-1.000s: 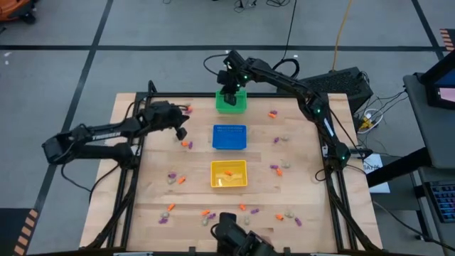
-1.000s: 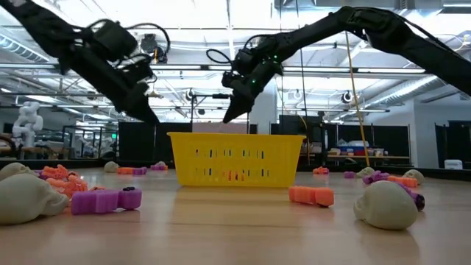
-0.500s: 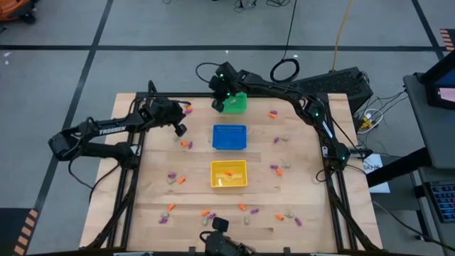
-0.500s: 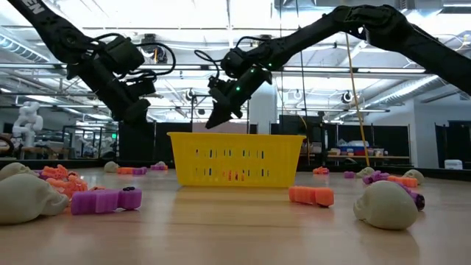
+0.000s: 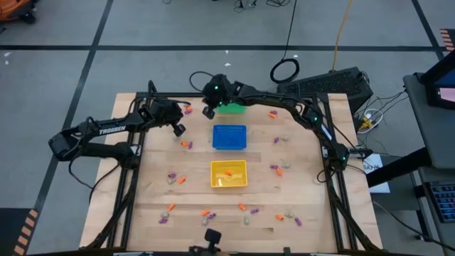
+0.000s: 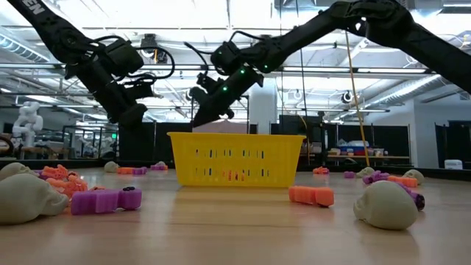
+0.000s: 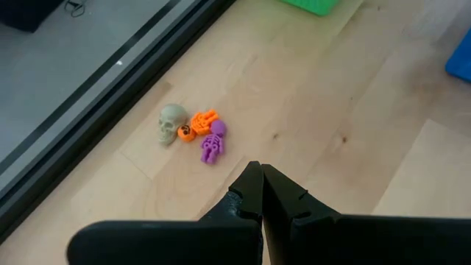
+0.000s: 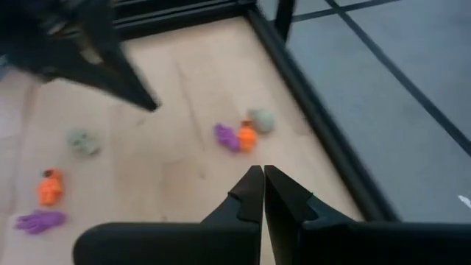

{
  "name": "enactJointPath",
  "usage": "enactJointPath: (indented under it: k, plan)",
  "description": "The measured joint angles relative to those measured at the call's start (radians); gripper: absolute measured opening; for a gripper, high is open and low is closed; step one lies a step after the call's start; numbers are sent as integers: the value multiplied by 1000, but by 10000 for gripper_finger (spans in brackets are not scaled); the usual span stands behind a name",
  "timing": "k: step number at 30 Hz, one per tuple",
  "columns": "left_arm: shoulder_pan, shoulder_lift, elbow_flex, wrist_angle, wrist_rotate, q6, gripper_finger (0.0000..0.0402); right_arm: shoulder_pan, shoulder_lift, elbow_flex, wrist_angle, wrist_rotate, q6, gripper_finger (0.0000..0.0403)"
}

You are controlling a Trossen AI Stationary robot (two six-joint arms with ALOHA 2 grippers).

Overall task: Sort Halloween decoration
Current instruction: Put the purple skeleton toy into the blue bin

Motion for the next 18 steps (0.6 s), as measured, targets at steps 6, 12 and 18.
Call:
enactJointPath:
  k: [6,12,18]
  plan:
    - [0,0,0,0,0,0,0,31,0,-70,84,24,49,0]
    - [0,0,0,3,0,-1,0,66,-46,-195,142,56,75,0]
    - [0,0,0,23,1,-1,0,74,-268,-473,266,96,49,0]
